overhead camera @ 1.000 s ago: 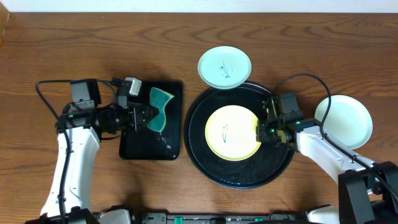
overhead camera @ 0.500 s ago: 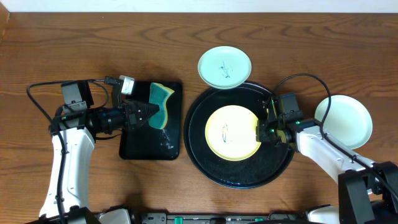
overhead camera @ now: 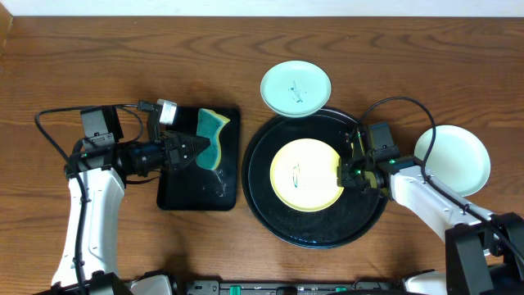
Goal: Clean dirty plates on tray and stack at the side
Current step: 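Lift the sponge from the black tray with the left gripper, then wipe the yellow plate with the sponge in the left gripper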
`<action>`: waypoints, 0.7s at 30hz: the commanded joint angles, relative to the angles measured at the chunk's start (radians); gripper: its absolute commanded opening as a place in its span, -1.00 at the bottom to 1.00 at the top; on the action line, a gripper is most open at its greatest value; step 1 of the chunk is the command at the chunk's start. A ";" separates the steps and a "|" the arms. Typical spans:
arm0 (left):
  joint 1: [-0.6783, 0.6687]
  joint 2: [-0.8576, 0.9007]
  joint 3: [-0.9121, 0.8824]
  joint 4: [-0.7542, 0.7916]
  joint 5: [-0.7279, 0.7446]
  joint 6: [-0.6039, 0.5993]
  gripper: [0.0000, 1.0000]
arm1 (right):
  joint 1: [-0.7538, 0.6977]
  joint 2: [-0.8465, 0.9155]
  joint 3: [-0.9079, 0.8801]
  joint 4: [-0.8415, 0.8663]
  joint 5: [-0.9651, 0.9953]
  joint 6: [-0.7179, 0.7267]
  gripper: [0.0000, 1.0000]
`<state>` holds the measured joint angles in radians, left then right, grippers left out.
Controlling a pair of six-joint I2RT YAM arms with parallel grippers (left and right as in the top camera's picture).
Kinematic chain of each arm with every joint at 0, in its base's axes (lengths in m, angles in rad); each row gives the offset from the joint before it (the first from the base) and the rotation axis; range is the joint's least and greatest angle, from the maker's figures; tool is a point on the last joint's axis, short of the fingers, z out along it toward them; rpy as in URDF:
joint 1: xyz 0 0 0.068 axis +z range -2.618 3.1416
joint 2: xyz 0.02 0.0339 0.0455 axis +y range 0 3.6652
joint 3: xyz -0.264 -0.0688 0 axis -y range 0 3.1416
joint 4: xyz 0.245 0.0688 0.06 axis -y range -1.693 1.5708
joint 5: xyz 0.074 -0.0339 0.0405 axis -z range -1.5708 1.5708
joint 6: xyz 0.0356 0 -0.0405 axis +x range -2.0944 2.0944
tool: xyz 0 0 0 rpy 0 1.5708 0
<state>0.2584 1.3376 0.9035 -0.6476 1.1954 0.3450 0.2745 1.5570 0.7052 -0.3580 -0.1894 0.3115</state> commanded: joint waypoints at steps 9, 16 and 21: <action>0.004 -0.011 0.000 -0.008 -0.710 -0.462 -0.85 | 0.008 -0.001 -0.001 0.006 0.009 0.014 -0.98; -0.065 0.022 -0.001 -0.022 -0.865 -0.606 -0.85 | 0.008 -0.001 -0.001 0.003 0.009 0.014 -0.98; -0.235 0.053 -0.001 -0.022 -1.014 -0.606 -0.85 | 0.008 -0.001 -0.001 0.003 0.009 0.014 -0.97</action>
<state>0.1177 1.3697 0.9035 -0.6724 0.3134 -0.2317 0.2745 1.5570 0.7052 -0.3550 -0.1894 0.3115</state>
